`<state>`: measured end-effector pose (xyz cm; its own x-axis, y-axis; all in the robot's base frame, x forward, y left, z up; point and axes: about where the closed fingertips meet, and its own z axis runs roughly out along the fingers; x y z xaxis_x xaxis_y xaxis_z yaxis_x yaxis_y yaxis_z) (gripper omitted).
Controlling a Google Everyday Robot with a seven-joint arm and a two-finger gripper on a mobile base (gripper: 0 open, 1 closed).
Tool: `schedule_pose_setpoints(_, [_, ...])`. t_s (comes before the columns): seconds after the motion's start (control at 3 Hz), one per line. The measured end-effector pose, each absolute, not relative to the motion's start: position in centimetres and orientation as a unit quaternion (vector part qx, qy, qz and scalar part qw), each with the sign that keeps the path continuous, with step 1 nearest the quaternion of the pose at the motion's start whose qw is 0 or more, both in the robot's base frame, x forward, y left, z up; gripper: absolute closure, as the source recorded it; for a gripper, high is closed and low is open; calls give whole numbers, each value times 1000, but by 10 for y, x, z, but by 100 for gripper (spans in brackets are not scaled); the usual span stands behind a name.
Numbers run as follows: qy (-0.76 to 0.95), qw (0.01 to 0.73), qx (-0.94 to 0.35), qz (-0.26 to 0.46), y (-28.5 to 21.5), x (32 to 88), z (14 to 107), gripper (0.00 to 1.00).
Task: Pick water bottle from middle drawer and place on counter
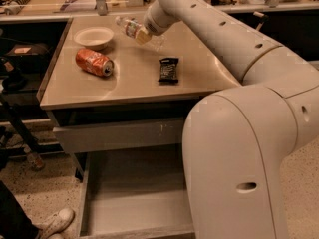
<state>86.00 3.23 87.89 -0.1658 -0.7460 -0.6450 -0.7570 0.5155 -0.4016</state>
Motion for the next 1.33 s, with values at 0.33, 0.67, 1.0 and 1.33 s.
schedule_pose_setpoints(0.33, [766,409,-496,11,39,855,862,100])
schedule_pose_setpoints(0.67, [770,387,-507,15,41,846,839,100])
schedule_pose_setpoints(1.0, [771,378,-513,16,41,841,831,100])
schedule_pose_setpoints(1.33, [771,378,-513,16,41,841,831,81])
